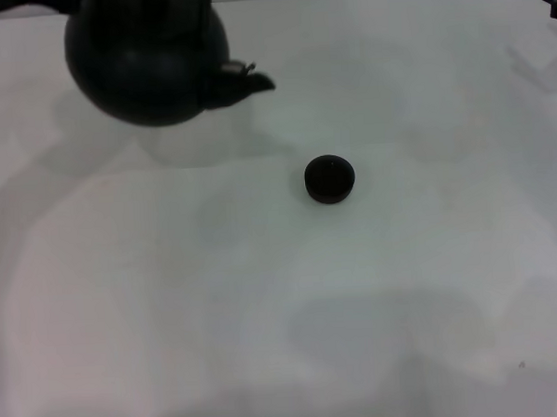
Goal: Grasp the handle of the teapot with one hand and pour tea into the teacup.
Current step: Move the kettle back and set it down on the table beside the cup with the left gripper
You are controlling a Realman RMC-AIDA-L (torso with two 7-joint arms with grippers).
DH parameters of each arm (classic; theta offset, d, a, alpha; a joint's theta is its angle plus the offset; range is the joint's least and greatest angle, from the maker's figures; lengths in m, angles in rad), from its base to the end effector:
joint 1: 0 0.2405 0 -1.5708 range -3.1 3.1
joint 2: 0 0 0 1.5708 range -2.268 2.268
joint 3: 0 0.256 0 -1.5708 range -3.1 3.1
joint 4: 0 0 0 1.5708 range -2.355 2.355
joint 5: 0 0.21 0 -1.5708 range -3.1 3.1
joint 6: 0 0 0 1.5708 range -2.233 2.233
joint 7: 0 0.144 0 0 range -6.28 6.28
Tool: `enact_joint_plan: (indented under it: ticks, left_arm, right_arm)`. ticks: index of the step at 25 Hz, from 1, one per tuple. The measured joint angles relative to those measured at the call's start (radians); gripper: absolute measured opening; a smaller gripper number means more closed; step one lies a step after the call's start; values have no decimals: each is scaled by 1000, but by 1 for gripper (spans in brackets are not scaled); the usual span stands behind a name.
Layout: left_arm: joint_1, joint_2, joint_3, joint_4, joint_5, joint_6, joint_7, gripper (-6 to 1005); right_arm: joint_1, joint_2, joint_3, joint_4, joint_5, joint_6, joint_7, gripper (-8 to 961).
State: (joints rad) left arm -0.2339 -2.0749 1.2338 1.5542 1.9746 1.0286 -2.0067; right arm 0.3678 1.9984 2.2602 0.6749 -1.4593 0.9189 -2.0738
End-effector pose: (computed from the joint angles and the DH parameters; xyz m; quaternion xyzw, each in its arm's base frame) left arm -0.1864 0.3580 0.0795 -0.8953 -0.1827 -0.1590 0.3739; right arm 0.3416 0.3711 0.0748 -0.8298 0.2143 0.1709 0.4862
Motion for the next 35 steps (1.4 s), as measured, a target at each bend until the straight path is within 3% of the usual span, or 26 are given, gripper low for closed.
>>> enact_joint_plan:
  ticks: [6,14,21,35]
  left_arm:
    - [49,0,-26,-128,-177,-8,187,107]
    - [52,2,-68,-318,-329,4,400,105]
    - [53,3,-142,-500,-496,89,626,105]
    - [56,5,-212,-703,-548,103,745,105]
  right_arm:
    - [0,-3,-1,0,-2,0,0,846]
    - [-3,-6,-1,0,-13,0,1,845]
    - [-2,-5,-10,0,-15,0,4,846]
    - [-1,2,-40,-2,-15,0,19,845]
